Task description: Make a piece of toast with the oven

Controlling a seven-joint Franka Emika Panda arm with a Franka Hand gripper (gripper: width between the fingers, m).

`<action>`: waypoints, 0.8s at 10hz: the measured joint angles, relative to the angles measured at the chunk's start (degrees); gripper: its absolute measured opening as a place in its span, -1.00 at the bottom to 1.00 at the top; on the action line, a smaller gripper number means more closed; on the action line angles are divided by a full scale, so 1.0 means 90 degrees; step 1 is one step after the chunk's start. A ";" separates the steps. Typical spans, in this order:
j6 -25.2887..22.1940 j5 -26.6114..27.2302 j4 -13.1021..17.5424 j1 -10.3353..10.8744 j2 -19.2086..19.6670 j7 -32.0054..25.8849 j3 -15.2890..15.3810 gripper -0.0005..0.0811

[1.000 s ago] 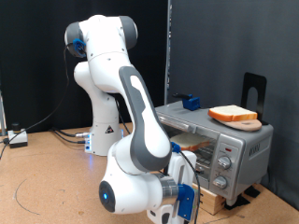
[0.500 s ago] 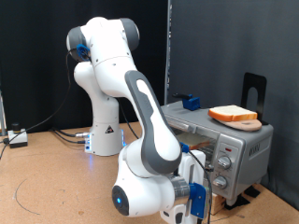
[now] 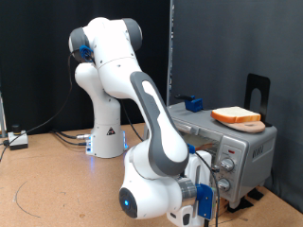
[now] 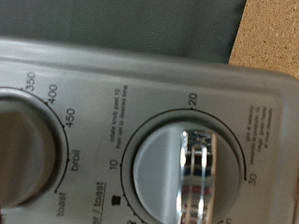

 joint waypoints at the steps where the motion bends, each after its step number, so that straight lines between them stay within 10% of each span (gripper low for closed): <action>1: 0.0050 0.0000 -0.0009 0.0030 0.0003 -0.0003 0.0021 0.99; 4: 0.0216 0.0055 -0.0048 0.0100 0.0014 -0.0003 0.0044 0.99; 8: 0.0238 0.0159 -0.0106 0.0118 0.0017 -0.0003 0.0045 0.36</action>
